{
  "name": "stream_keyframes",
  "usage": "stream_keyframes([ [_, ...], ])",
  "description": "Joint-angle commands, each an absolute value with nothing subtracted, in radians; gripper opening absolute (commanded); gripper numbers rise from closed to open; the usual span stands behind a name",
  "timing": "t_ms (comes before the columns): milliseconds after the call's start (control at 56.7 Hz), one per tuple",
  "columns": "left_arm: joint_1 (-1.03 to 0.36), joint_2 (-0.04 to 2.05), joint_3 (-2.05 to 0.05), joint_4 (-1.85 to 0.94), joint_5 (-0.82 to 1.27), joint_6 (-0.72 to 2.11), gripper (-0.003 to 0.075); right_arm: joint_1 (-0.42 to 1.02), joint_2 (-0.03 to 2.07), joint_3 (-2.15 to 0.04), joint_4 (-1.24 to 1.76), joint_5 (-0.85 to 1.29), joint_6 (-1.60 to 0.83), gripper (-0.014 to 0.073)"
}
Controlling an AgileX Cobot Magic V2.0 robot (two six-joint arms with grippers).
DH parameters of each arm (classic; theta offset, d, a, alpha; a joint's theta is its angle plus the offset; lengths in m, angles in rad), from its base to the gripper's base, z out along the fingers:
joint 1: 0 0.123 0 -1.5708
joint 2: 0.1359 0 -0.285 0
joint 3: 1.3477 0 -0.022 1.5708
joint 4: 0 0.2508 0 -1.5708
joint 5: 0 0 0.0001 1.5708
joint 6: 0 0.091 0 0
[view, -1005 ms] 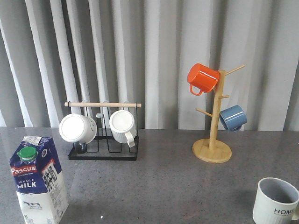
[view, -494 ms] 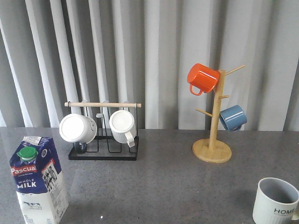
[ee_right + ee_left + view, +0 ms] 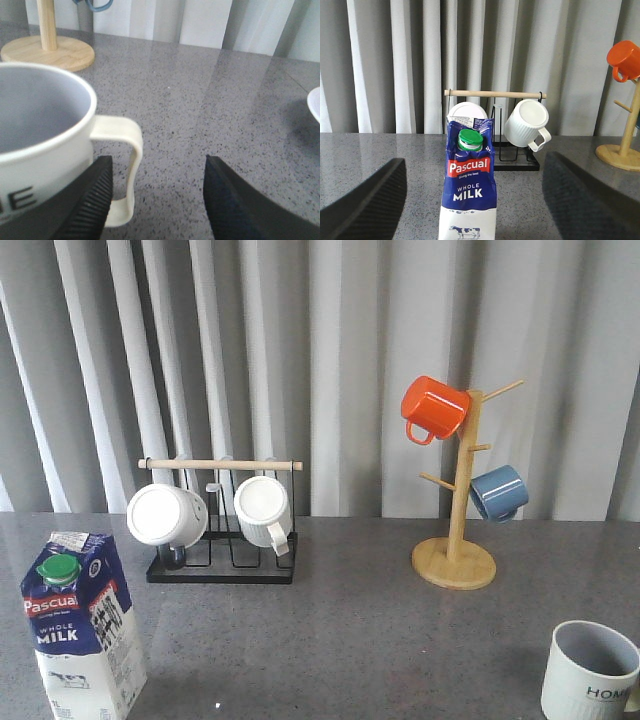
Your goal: Place milk next to cup
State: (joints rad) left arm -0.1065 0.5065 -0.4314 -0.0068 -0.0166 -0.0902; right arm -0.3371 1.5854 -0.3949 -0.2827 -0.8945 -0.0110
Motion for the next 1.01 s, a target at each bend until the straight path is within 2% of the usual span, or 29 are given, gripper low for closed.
stream_keyframes([
  [0, -0.115, 0.514, -0.466, -0.014, -0.094, -0.099, 0.0533, -0.344, 1.574, -0.435, -0.297, -0.963, 0.000, 0.0394],
  [335, -0.115, 0.514, -0.466, -0.014, -0.094, -0.099, 0.0533, -0.344, 1.652, -0.471, -0.319, -0.979, 0.010, 0.0394],
  [529, -0.115, 0.514, -0.466, -0.014, -0.094, -0.099, 0.0533, -0.343, 1.686, -0.505, -0.321, -0.979, 0.046, 0.0353],
  [635, -0.115, 0.514, -0.466, -0.014, -0.094, -0.099, 0.0533, -0.343, 1.709, -0.513, -0.320, -0.987, 0.045, 0.0264],
  [829, -0.115, 0.514, -0.466, -0.014, -0.094, -0.099, 0.0533, -0.343, 1.723, -0.513, -0.320, -1.055, 0.045, -0.0006],
  [988, -0.115, 0.514, -0.466, -0.014, -0.094, -0.099, 0.0533, -0.343, 1.725, -0.513, -0.317, -1.061, 0.045, -0.0011],
])
